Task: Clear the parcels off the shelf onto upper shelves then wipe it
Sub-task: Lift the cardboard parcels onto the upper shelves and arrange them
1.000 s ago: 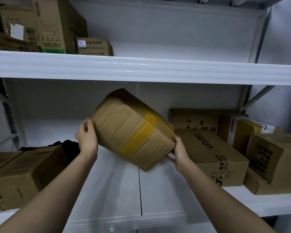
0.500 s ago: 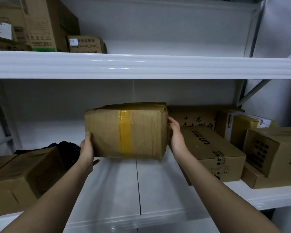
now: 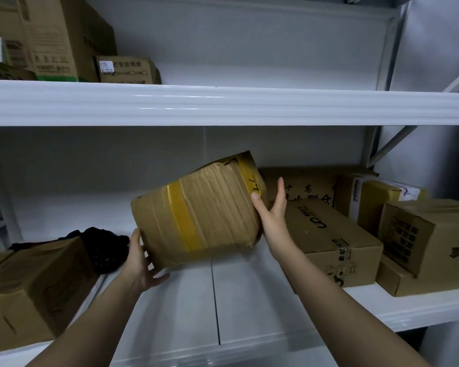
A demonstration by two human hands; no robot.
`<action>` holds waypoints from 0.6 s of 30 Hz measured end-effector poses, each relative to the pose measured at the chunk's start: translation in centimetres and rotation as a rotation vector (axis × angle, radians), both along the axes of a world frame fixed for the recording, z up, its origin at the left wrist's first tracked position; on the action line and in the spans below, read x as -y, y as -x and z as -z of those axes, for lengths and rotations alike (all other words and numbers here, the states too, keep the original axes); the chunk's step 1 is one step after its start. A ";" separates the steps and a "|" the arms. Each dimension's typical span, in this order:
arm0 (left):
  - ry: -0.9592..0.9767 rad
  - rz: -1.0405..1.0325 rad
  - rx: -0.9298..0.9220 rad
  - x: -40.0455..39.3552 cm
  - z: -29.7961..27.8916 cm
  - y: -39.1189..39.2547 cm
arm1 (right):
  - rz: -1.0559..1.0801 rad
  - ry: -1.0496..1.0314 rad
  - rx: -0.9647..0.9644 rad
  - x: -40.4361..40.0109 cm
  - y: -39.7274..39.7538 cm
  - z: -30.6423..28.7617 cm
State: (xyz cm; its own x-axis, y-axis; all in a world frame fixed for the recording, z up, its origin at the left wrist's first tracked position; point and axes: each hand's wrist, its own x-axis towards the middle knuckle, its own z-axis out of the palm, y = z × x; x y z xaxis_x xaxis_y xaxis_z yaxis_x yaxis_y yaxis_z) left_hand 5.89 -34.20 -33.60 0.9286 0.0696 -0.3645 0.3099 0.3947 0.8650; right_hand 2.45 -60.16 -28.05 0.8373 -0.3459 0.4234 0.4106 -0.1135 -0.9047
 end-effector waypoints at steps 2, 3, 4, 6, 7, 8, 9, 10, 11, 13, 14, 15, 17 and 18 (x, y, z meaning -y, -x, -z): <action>-0.005 0.013 -0.016 0.1 0.3 -0.1 | -0.064 -0.079 -0.100 -0.3 0.2 -0.1; -0.009 0.010 -0.022 0.2 0.4 0.0 | -0.081 -0.085 -0.137 -0.5 0.1 -0.2; -0.010 0.007 -0.026 0.3 0.5 0.1 | -0.091 -0.071 -0.163 -0.7 0.1 -0.3; -0.018 -0.004 -0.037 0.6 0.6 0.1 | -0.103 0.004 -0.203 -0.9 0.0 -0.4; -0.033 -0.014 -0.040 0.7 0.6 0.0 | -0.106 0.047 -0.216 -1.0 0.0 -0.4; -0.057 -0.026 -0.037 0.8 0.6 -0.1 | -0.111 0.081 -0.211 -1.0 0.1 -0.3; -0.082 -0.037 -0.024 0.9 0.6 -0.2 | -0.118 0.104 -0.190 -0.9 0.2 -0.2; -0.097 -0.045 -0.004 1.1 0.6 -0.3 | -0.132 0.106 -0.154 -0.8 0.3 -0.1; -0.101 -0.051 0.009 1.1 0.7 -0.6 | -0.151 0.089 -0.114 -0.8 0.4 -0.2; -0.125 -0.050 0.011 1.4 0.7 -0.6 | -0.165 0.046 -0.057 -0.7 0.4 -0.5; -0.137 -0.046 0.007 1.4 0.7 -0.5 | -0.159 0.041 -0.043 -0.7 0.3 -0.7; -0.142 -0.034 -0.001 1.4 0.7 -0.4 | -0.156 0.039 -0.037 -0.8 0.2 -0.9; -0.137 -0.003 -0.028 1.6 0.6 -0.1 | -0.146 0.048 -0.019 -1.1 0.1 -1.4; -0.123 0.021 -0.044 1.5 0.5 0.0 | -0.137 0.041 -0.011 -1.3 0.3 -1.8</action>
